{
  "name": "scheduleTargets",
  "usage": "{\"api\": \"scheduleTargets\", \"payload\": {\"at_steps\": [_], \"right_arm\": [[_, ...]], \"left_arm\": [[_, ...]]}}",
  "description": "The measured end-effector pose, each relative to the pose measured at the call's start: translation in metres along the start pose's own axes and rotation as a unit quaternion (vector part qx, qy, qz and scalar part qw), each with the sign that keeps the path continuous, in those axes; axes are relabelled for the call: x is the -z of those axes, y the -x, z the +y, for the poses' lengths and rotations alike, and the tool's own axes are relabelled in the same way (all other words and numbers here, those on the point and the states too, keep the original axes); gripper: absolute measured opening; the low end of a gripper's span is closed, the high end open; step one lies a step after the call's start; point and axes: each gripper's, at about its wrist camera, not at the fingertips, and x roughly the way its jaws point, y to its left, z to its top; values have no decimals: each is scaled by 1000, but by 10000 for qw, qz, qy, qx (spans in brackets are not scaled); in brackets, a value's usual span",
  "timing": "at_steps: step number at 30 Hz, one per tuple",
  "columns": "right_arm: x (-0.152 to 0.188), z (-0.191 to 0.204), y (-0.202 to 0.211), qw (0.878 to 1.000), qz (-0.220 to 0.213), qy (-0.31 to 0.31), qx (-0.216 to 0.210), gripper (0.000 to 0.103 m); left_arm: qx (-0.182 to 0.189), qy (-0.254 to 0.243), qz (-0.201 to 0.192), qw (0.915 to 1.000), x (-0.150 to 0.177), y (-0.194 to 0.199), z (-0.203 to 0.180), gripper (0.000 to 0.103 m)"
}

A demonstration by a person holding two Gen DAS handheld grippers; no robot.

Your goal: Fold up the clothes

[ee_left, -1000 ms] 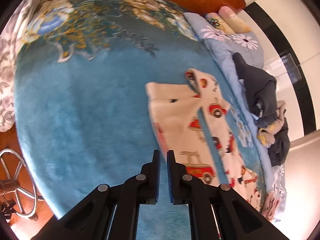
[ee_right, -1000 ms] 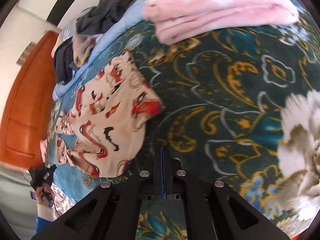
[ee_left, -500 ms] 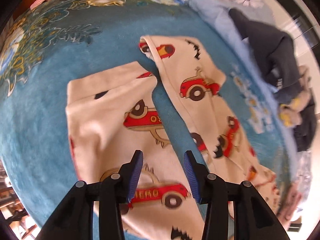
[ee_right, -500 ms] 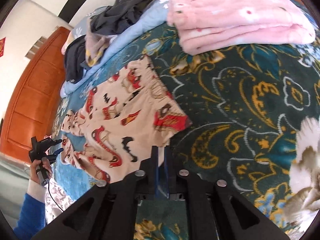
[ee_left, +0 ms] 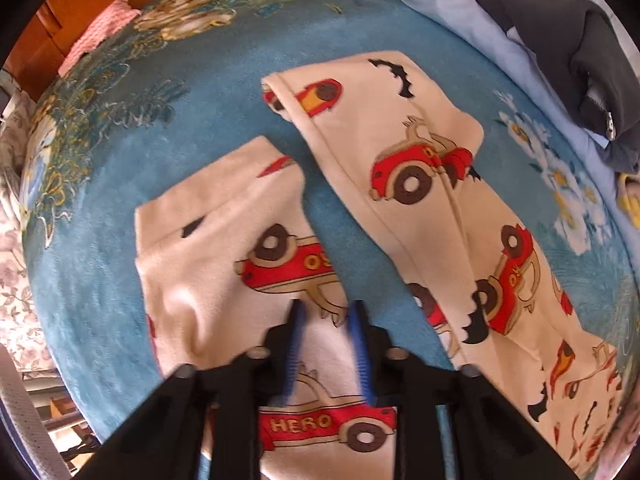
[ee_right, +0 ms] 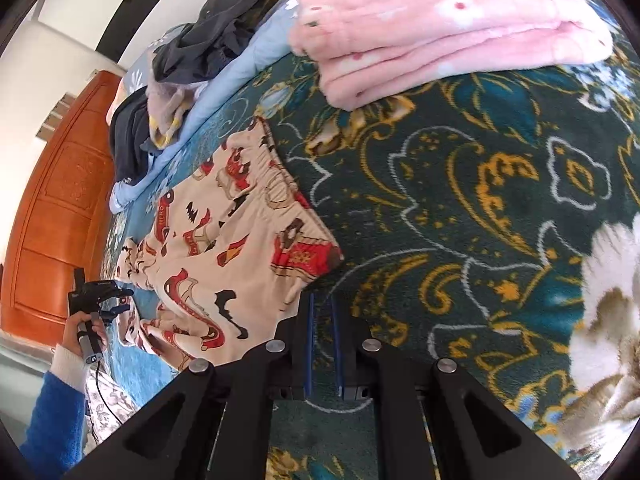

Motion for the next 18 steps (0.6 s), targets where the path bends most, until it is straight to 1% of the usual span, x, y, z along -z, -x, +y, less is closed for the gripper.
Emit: {"api": "scheduleTargets", "payload": {"at_steps": [1,2,5,6,7,9,11,12,14,15,16,17,18], "right_arm": [[0,1,-1,10000,13,21,-7,8],[1,1,-2,10000,22,29,-15,8],[2,-2,-1,10000,14,-43,-46,8],[2,-3,-1,10000,4,-61,-47,8],[2,-3,0,10000,-9,-76,-48,8],[2,-4,2,9999,-38,-104,-62,8],[2,-2,2,9999,-47,-117,-88,8],[1,-1,2,9999,-48,-107,-109,8],[1,3,3,9999,-68,-53,-141,8],[1,5,3,9998,-82,-18,-155,8],[1,7,4,9998,-95,10,-167,8],[1,7,5,9998,-111,24,-173,8],[2,7,6,9998,-126,21,-177,8]], "left_arm": [[77,75,-41,9999,2,1,5,8],[161,151,-75,9997,4,2,11,4],[537,364,-147,9978,9,10,27,3],[719,412,-204,9964,9,17,30,3],[1027,449,-307,9932,7,29,32,3],[1514,413,-552,9861,3,53,32,3],[2096,267,-973,9726,-6,91,31,3],[2470,225,-1236,9608,-14,114,31,3],[3311,224,-1750,9269,-23,157,46,3],[3562,257,-1940,9137,-28,169,54,3],[3687,305,-2121,9045,-28,176,66,4],[3701,368,-2255,9005,-26,179,79,4],[3522,460,-2308,9059,-22,173,95,4]]}}
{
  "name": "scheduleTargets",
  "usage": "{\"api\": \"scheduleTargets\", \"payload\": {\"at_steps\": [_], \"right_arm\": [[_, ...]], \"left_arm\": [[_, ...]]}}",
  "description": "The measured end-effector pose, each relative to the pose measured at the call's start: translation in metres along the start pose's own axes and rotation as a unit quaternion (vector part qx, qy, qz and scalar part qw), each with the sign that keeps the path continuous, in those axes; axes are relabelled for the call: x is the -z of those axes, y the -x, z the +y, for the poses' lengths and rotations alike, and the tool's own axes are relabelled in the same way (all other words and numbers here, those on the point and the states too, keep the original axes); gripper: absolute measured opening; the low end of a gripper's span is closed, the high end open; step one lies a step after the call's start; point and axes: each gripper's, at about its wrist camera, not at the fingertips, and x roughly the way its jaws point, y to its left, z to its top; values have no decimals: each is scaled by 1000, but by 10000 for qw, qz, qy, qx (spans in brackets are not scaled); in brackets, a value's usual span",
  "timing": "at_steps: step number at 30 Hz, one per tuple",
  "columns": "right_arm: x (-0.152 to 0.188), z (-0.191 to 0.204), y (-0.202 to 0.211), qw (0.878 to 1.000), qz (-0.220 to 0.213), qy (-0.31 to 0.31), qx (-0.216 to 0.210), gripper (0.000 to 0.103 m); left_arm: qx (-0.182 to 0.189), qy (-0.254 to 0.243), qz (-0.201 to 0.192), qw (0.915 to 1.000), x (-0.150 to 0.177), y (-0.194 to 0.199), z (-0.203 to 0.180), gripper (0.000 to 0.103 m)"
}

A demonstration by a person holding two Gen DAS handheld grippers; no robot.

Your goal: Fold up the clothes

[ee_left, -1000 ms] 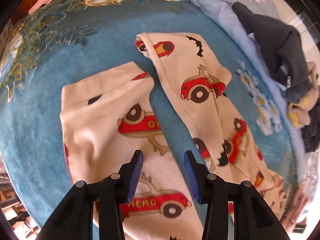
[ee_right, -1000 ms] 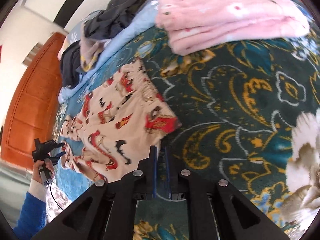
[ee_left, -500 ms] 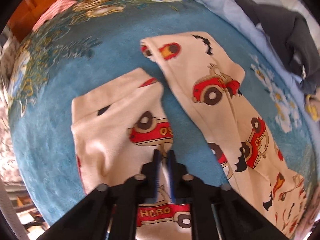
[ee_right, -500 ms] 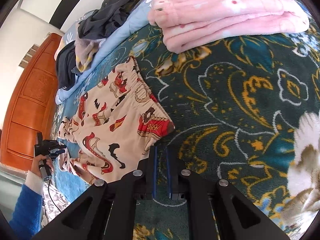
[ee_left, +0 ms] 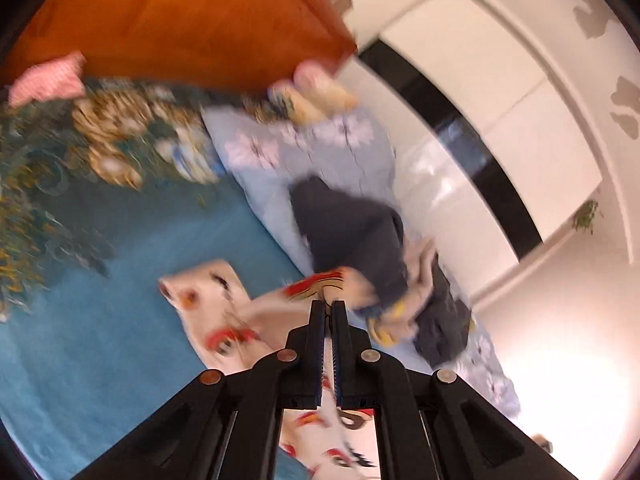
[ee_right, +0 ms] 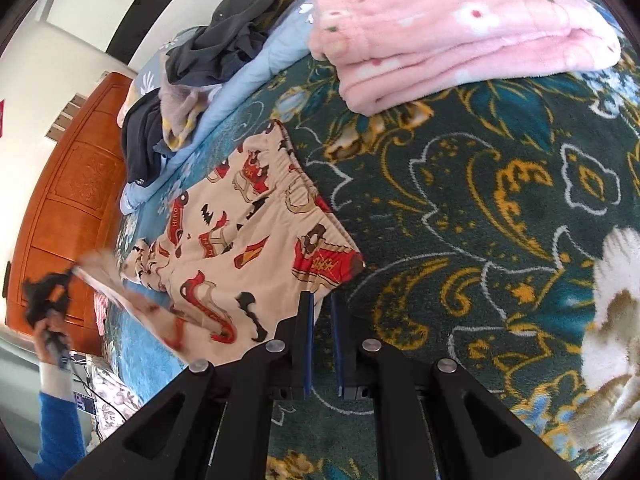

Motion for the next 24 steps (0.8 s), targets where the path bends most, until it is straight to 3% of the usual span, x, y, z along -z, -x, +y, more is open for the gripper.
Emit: {"api": "scheduleTargets", "payload": {"at_steps": [3,6,8,9,11,13,14,15,19,24], "right_arm": [[1,-4,0,10000,-12,-67,-11,8],[2,-8,-3,9998,49,-181,-71,8],[3,-8,-5,9997,82,-198,-119,8],[3,-6,-6,9997,92,-183,-146,8],[2,-5,-6,9996,73,-172,-207,8],[1,-4,-5,9993,8,-233,-278,23],[-1,-4,-5,9990,-57,-299,-333,38],[-2,-5,-4,9983,-147,-390,-415,45],[-10,-6,-10,9956,-230,-632,-647,45],[-16,-11,-34,9960,-110,-801,-380,45]], "left_arm": [[-807,558,331,9946,23,-2,70,4],[-1372,1476,632,9774,66,-7,140,4],[-1639,1824,718,9668,92,-4,166,4],[-1706,1995,761,9619,103,-2,180,4],[-1604,2183,700,9601,117,1,188,4],[-1572,2225,673,9598,120,3,188,4],[-1597,2194,684,9600,120,7,185,4],[-1634,2146,701,9604,122,12,181,4],[-1689,2131,726,9596,122,6,183,4],[-1653,2187,749,9588,128,7,183,5]]}}
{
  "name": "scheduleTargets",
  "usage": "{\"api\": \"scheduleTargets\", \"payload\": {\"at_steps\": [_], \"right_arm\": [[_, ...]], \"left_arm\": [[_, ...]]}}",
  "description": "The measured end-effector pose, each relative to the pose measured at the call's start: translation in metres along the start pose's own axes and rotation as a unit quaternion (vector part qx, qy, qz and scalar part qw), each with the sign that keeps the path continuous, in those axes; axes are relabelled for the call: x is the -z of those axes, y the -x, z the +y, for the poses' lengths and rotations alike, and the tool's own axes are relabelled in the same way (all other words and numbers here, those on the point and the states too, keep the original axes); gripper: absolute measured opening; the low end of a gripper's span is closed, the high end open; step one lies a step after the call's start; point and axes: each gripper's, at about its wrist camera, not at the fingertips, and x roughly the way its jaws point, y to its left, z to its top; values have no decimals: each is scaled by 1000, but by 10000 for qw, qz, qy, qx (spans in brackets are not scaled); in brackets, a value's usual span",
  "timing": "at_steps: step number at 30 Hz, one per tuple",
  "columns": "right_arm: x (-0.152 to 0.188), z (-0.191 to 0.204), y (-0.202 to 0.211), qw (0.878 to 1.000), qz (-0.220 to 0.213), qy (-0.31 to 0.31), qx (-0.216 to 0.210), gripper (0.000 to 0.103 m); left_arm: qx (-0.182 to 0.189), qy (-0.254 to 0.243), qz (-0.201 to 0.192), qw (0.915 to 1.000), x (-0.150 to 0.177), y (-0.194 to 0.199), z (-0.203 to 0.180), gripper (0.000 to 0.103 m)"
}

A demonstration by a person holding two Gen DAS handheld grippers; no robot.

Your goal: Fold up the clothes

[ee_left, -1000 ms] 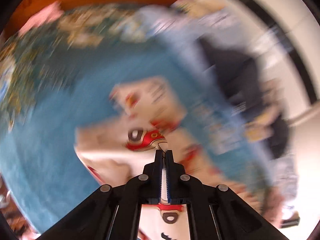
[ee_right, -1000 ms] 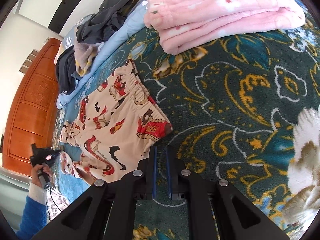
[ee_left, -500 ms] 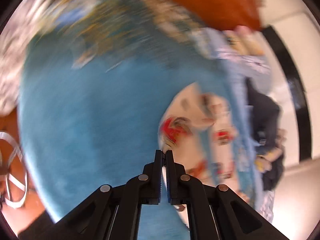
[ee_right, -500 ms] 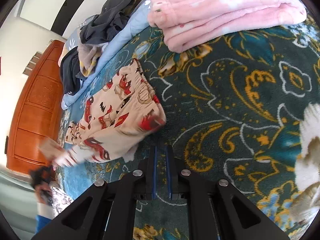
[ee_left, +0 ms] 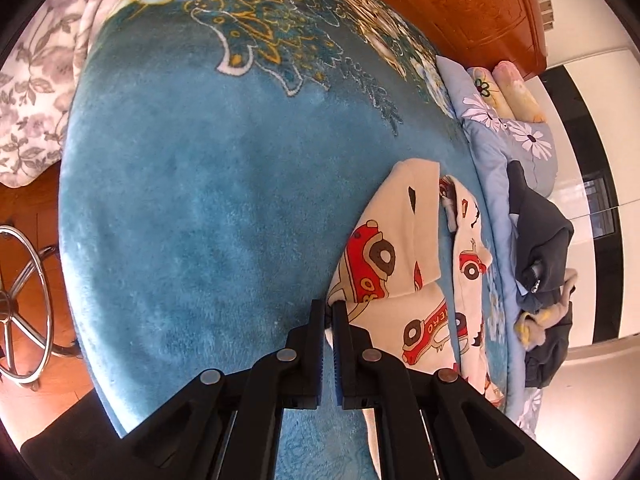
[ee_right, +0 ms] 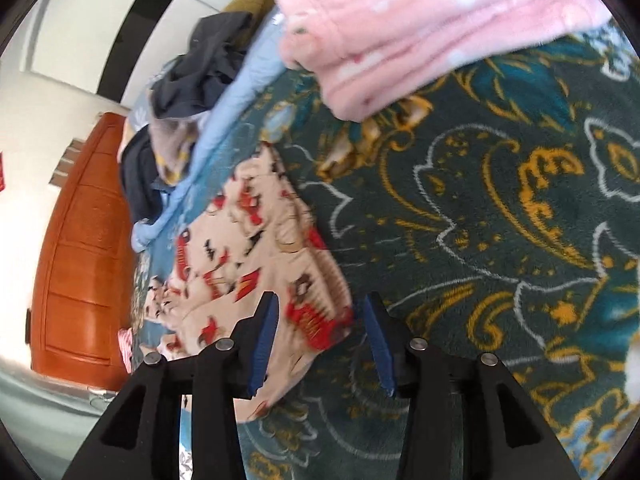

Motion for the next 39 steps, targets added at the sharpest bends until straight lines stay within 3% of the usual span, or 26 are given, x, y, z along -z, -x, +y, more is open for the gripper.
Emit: {"api": "scheduleTargets", "payload": {"at_steps": [4,5,6,7,12,18,23,28,34,36,37,38,39], "right_arm": [[0,4,-13,10000,98,13,-4,44],[0,7,-14,9999,97,62,38,34],[-1,10,-15,9998,92,112,99,13],[-2,13,-14,9996,81,166,190,12],[-4,26,10,9943,-238,665,793,8],[-2,1,70,9889,-687,561,1193,8],[9,-31,106,9878,-759,195,1343,7],[15,-45,101,9889,-566,63,1373,8],[10,-44,97,9897,-388,134,1372,12],[7,-40,105,9897,-449,179,1348,30],[6,-37,109,9886,-542,217,1391,36],[5,-33,112,9872,-643,267,1436,39],[3,-28,114,9859,-729,339,1471,39]], "left_arm": [[-57,-64,22,10000,1,1,-2,5],[-62,-79,29,9999,2,2,-2,5],[-60,-96,39,9999,3,4,-1,5],[-54,-115,49,9999,5,4,-2,5],[145,-240,163,9995,18,5,-10,5],[442,-416,313,9977,53,7,-18,4],[215,-891,465,9947,74,4,-26,4],[56,-1352,517,9894,75,8,-36,5],[-104,-2186,572,9741,74,24,-61,8],[-298,-2657,481,9624,79,29,-78,20],[-405,-2934,396,9543,83,30,-88,34],[-519,-3211,313,9451,87,30,-97,45],[-638,-3478,250,9350,92,28,-107,47]]}}
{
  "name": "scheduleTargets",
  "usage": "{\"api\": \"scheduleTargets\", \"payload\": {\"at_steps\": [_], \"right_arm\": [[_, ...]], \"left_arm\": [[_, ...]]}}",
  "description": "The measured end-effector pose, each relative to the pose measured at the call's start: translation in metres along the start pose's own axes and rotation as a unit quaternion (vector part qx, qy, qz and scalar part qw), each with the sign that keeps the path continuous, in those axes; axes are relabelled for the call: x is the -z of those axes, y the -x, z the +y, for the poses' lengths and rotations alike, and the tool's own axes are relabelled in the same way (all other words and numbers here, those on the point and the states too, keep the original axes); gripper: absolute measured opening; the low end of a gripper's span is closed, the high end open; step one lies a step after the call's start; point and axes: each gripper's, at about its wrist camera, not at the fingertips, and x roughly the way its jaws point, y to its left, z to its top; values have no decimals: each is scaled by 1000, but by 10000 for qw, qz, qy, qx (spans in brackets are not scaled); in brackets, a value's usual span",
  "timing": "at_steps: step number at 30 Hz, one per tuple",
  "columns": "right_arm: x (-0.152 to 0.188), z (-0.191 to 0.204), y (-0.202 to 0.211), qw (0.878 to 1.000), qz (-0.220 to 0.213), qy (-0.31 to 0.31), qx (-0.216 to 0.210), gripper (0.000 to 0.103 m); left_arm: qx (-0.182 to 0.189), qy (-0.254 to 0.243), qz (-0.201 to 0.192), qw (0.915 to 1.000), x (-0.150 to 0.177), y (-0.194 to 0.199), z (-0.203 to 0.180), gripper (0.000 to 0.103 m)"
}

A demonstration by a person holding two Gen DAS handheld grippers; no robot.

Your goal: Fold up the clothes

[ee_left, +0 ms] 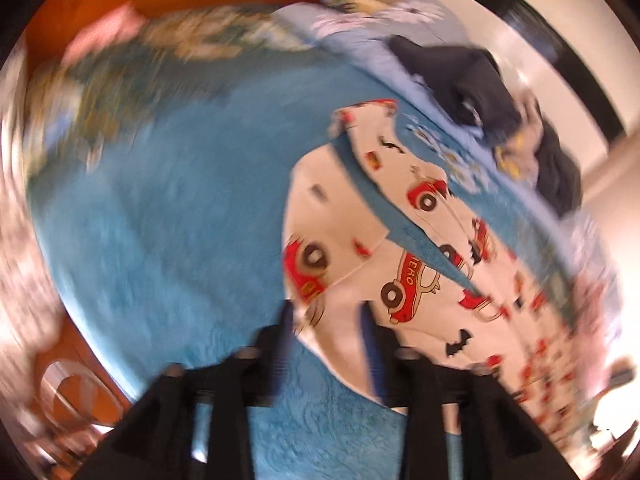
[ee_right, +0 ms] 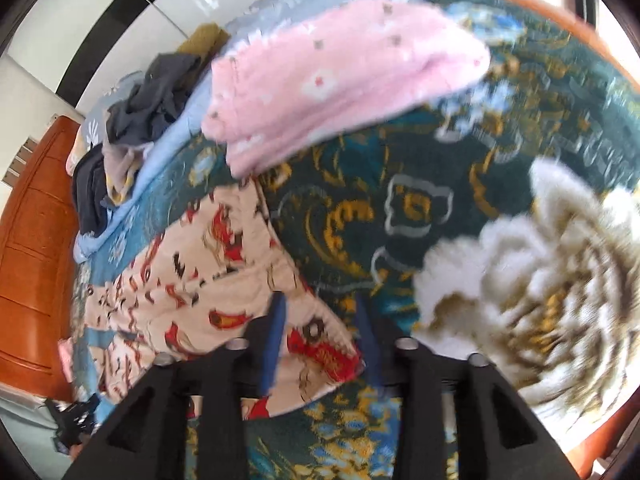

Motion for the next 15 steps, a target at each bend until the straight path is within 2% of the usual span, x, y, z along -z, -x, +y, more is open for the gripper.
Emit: {"api": "scheduleTargets", "payload": {"at_steps": [2,4,11,15], "right_arm": [[-5,12,-2,9999,-61,140,-1,39],[-5,26,-13,9996,67,268,-105,39],[5,62,-48,9959,526,641,-367,39],[4,67,-54,9956,561,654,-380,39]], "left_arm": [[-243,-529,-9,9983,-7,-10,-23,49],[-448,-872,98,9951,-15,-26,-38,50],[-796,-1182,556,9882,-29,-82,-51,50],[-757,-1265,408,9882,-24,-83,-49,48]]}}
